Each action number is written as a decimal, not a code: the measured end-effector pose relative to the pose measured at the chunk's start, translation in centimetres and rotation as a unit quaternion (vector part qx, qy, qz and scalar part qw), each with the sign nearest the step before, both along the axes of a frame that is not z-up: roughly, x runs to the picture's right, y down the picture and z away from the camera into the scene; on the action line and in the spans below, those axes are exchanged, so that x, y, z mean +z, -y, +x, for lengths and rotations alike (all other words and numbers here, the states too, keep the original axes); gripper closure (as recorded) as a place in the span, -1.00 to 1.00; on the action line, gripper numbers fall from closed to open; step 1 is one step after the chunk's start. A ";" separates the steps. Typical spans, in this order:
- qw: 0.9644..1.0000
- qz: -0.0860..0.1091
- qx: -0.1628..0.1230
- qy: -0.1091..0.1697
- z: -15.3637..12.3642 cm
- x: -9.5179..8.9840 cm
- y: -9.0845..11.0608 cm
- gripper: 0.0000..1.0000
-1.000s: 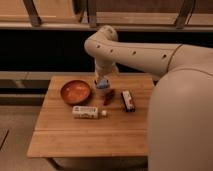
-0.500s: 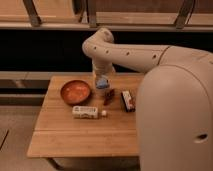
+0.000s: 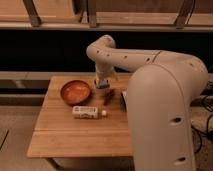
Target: Wipe the white sponge on the table
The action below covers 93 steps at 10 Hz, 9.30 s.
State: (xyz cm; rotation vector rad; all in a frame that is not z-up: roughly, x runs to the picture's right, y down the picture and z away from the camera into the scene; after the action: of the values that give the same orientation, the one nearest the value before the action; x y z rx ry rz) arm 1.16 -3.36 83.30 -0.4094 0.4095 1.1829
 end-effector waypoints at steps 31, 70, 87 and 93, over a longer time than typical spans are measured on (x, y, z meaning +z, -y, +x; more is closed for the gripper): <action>0.986 -0.063 0.116 -0.103 4.6 -6.7 -9.5 1.00; 0.975 -0.204 0.068 -0.060 2.9 6.5 -18.9 1.00; 0.974 -0.193 0.055 -0.102 7.5 7.3 -18.8 1.00; 0.974 -0.211 0.079 -0.015 -0.1 1.9 -19.8 1.00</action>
State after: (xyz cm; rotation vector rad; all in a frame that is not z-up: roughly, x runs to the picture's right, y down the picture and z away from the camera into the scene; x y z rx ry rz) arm 1.09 16.41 85.16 -0.8047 0.6675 1.2570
